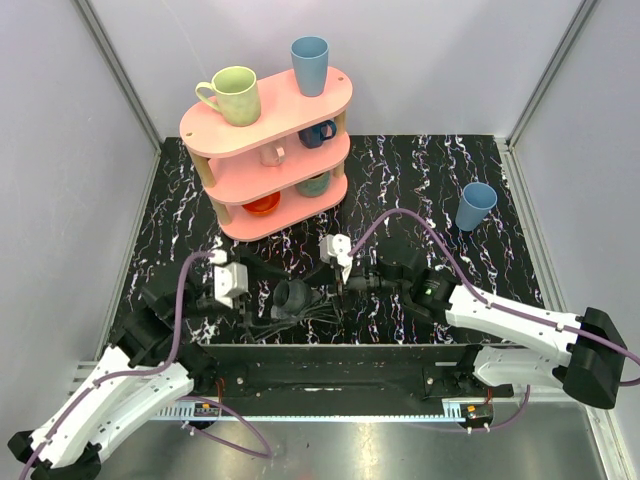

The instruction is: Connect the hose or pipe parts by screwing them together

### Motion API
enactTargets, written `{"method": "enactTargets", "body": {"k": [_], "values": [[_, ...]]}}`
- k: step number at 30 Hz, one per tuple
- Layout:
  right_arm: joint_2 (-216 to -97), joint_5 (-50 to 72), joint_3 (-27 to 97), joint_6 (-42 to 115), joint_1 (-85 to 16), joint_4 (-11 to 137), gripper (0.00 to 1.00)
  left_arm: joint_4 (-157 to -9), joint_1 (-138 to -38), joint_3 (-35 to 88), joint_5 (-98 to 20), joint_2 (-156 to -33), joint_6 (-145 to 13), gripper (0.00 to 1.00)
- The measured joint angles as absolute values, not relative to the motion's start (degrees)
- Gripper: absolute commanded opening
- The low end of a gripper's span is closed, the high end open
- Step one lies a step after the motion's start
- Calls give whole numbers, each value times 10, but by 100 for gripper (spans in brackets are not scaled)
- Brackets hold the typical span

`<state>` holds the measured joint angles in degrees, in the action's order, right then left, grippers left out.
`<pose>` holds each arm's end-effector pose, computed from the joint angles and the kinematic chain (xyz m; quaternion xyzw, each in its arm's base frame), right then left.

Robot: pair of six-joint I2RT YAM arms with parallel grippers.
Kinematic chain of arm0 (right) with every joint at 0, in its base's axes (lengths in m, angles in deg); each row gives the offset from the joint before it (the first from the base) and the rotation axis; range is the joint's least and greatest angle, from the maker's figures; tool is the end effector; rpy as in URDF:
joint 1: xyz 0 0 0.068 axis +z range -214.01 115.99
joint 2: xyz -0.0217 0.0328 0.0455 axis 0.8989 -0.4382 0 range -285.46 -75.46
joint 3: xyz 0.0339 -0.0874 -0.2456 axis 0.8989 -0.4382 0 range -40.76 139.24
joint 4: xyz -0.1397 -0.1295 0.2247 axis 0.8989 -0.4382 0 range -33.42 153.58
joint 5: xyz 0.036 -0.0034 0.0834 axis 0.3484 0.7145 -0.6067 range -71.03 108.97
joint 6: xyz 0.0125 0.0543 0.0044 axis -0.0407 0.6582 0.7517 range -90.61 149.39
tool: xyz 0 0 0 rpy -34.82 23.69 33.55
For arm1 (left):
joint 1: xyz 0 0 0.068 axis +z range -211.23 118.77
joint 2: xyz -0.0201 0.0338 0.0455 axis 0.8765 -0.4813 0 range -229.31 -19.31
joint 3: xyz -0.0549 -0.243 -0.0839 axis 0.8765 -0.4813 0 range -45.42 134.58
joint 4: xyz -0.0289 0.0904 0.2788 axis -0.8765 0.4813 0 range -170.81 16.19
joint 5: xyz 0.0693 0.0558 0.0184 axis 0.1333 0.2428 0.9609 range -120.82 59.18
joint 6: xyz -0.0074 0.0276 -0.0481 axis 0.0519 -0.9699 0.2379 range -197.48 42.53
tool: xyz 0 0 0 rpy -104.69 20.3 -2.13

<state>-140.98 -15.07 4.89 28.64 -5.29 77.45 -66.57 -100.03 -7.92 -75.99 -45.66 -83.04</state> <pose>0.1393 0.2711 0.2947 -0.5225 0.5198 0.5003 0.4544 0.1050 -0.1196 0.3336 0.4977 0.5209 -0.4488 0.5288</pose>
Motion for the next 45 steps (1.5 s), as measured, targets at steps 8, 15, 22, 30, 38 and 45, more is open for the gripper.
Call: {"method": "enactTargets", "body": {"k": [8,15,22,30,38,45], "values": [[-1401,-56,11,240,-53,805,0,-533,-1001,74,-613,-562,-674,99],[-1384,19,-62,187,-53,879,0,-434,-1001,165,-550,-698,-550,98],[-1394,76,-67,111,-26,930,0,-396,-999,158,-522,-724,-444,89],[-1423,106,-67,88,-2,954,0,-401,-991,124,-516,-737,-395,75],[-1424,124,-71,96,2,963,0,-402,-982,111,-520,-723,-377,92],[-1414,125,-91,101,2,968,0,-402,-970,111,-537,-696,-369,88]]}}
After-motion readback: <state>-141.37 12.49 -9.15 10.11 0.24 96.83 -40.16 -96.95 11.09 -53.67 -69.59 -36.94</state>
